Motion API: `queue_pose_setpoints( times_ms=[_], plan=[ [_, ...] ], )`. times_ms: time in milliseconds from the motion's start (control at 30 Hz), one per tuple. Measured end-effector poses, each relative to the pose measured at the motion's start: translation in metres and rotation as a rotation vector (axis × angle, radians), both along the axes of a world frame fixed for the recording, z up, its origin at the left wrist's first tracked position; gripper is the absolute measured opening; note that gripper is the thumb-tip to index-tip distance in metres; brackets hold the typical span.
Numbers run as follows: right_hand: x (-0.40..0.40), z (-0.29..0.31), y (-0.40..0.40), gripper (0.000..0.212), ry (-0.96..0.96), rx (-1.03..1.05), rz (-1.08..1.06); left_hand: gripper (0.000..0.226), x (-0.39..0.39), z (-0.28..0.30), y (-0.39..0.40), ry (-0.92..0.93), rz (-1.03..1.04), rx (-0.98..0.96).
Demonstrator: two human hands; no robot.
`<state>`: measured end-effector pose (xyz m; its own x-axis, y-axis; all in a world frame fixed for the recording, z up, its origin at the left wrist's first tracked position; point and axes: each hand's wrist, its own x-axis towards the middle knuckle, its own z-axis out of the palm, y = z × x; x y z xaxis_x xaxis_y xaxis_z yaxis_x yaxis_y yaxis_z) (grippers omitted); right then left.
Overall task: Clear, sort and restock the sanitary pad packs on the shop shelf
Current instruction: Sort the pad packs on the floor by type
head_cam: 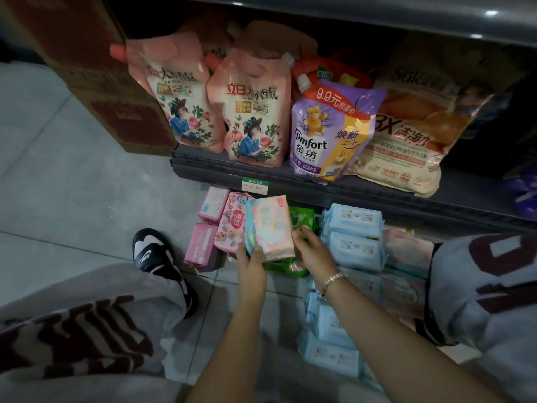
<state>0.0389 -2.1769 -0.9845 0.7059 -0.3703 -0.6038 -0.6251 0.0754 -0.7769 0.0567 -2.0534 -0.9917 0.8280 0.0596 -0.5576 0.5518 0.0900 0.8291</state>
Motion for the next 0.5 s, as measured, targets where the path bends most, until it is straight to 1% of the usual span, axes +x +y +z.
queue_pose_setpoints(
  times_ms=[33, 67, 133, 200, 267, 300, 333, 433, 467, 500],
  plan=[
    [0.0, 0.003, -0.002, 0.059, -0.005, 0.066, -0.041, 0.029, 0.0, 0.005, -0.001, -0.012, -0.022, -0.012],
    [-0.001, 0.007, -0.003, 0.056, -0.02, 0.143, -0.081, 0.029, -0.001, 0.01, -0.003, -0.02, -0.049, -0.018],
    [-0.004, 0.017, -0.008, 0.039, -0.086, 0.229, -0.086, 0.022, -0.002, 0.02, -0.006, -0.05, -0.117, -0.033],
    [-0.01, 0.027, -0.012, 0.023, -0.148, 0.236, -0.08, 0.018, -0.004, 0.03, -0.01, -0.088, -0.169, -0.042],
    [-0.017, 0.034, -0.02, 0.023, -0.192, 0.242, -0.125, 0.015, -0.005, 0.042, -0.016, -0.111, -0.214, -0.067],
    [-0.021, 0.038, -0.025, 0.026, -0.211, 0.248, -0.149, 0.011, -0.004, 0.046, -0.02, -0.104, -0.234, -0.075],
    [-0.025, 0.042, -0.029, 0.028, -0.228, 0.253, -0.164, 0.012, -0.004, 0.05, -0.024, -0.088, -0.254, -0.09],
    [-0.039, 0.049, -0.047, 0.022, -0.264, 0.312, -0.166, 0.044, -0.003, 0.06, -0.038, 0.002, -0.35, -0.173],
    [-0.045, 0.052, -0.052, 0.021, -0.268, 0.329, -0.165, 0.046, -0.004, 0.062, -0.043, 0.022, -0.389, -0.203],
    [-0.05, 0.055, -0.056, 0.023, -0.265, 0.334, -0.164, 0.043, -0.006, 0.065, -0.048, 0.025, -0.415, -0.214]
  ],
)
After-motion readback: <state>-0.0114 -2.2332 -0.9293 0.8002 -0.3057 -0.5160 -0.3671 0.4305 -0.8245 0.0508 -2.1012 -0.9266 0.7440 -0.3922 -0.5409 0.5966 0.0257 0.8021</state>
